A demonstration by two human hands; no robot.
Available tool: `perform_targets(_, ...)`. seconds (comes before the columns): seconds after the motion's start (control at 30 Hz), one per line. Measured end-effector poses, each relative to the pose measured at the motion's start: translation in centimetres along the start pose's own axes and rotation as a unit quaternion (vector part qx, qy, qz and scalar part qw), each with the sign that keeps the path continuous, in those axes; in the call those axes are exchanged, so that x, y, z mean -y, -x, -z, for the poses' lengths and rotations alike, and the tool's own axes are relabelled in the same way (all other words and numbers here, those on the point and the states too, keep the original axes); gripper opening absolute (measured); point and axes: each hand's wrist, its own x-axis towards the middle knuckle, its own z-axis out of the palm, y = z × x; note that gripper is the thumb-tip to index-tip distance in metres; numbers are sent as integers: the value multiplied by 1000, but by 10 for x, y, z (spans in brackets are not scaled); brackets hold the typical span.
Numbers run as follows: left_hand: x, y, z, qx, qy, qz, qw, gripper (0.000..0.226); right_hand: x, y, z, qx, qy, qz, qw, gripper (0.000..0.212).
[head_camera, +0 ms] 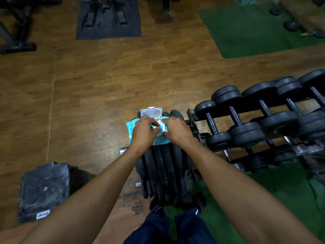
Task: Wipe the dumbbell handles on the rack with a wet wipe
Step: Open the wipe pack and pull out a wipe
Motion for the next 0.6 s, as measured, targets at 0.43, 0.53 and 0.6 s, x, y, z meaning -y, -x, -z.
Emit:
perform_targets(0.43, 2, -6, -5, 33, -62, 7, 997, 12, 3, 4, 1, 4, -6, -6, 1000, 38)
perform_targets(0.53, 4, -6, -1, 34, -16, 20, 999, 12, 2, 5, 2, 2, -5, -6, 1000, 41)
perform_targets(0.6, 8, -5, 3, 34, 44, 36, 998, 17, 2, 5, 2, 2, -4, -3, 1000, 42)
